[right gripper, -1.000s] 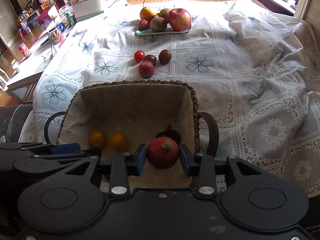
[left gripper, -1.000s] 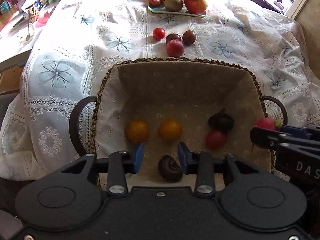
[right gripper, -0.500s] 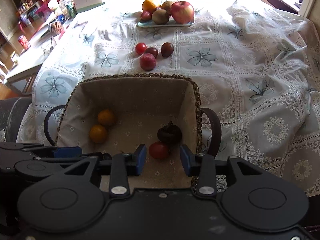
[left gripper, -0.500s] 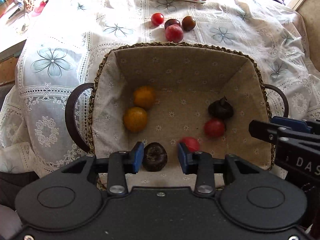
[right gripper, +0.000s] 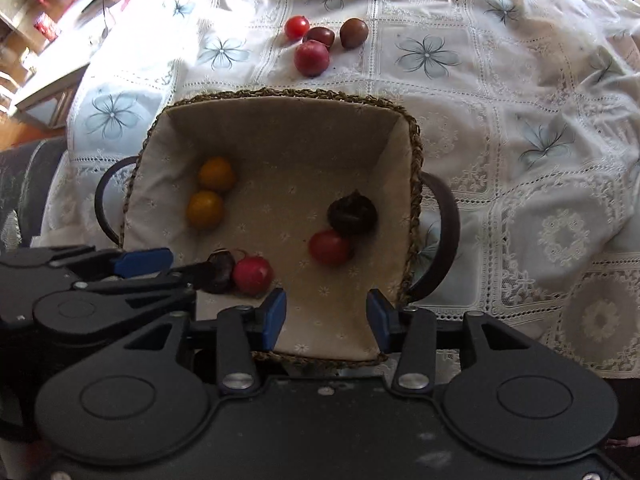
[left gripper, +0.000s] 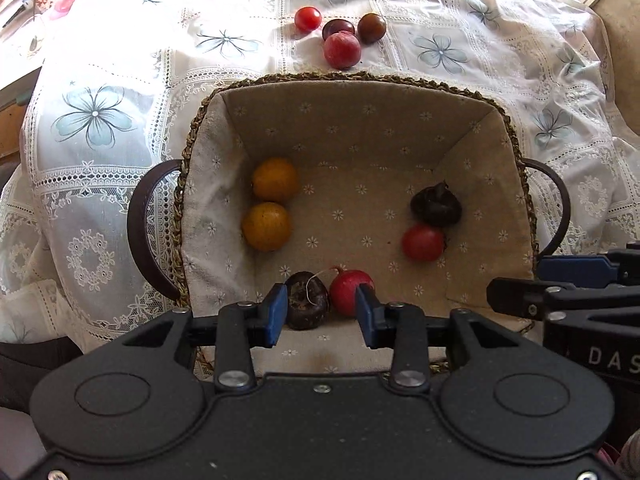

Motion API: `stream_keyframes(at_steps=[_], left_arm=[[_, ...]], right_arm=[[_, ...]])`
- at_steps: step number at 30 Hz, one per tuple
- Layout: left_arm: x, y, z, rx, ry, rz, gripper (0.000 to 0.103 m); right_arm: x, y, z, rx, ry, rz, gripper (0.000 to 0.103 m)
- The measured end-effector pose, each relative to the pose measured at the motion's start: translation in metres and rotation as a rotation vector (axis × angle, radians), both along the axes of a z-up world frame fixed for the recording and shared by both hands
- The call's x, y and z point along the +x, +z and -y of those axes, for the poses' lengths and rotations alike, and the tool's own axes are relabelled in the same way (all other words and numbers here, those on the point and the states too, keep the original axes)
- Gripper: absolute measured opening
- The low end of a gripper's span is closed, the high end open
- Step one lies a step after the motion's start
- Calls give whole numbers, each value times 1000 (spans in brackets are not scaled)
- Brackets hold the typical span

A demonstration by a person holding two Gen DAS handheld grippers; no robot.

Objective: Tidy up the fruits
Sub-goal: 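Open the left gripper over the basket while the right gripper releases the red stemmed fruit, then move both open tools back to the loose fruits on the tablecloth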

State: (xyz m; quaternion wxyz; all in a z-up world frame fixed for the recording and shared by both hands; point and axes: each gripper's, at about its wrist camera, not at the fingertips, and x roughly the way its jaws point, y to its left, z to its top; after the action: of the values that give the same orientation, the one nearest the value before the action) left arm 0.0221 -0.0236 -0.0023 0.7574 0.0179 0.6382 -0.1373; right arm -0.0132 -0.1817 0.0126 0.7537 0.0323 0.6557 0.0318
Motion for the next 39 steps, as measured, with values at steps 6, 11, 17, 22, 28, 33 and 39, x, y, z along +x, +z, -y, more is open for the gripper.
stream_keyframes(at_steps=[6, 11, 17, 22, 28, 33, 39], left_arm=[[24, 23, 3, -4, -16, 5, 46], [65, 48, 1, 52, 57, 124, 46], [134, 45, 1, 44, 128, 136, 46], [168, 20, 15, 42, 90, 119, 45], [180, -13, 52, -35, 17, 82, 45], [183, -30, 80, -26, -30, 119, 45], [191, -49, 89, 7, -11, 125, 45]], right_arm=[[21, 29, 0, -21, 4, 58, 47], [64, 50, 14, -7, -79, 136, 47], [133, 35, 39, 51, -221, 159, 47], [176, 1, 60, 97, -274, 122, 47], [199, -36, 81, 94, -338, 83, 47], [203, -52, 89, 104, -356, 73, 47], [204, -59, 89, 112, -320, 106, 47]])
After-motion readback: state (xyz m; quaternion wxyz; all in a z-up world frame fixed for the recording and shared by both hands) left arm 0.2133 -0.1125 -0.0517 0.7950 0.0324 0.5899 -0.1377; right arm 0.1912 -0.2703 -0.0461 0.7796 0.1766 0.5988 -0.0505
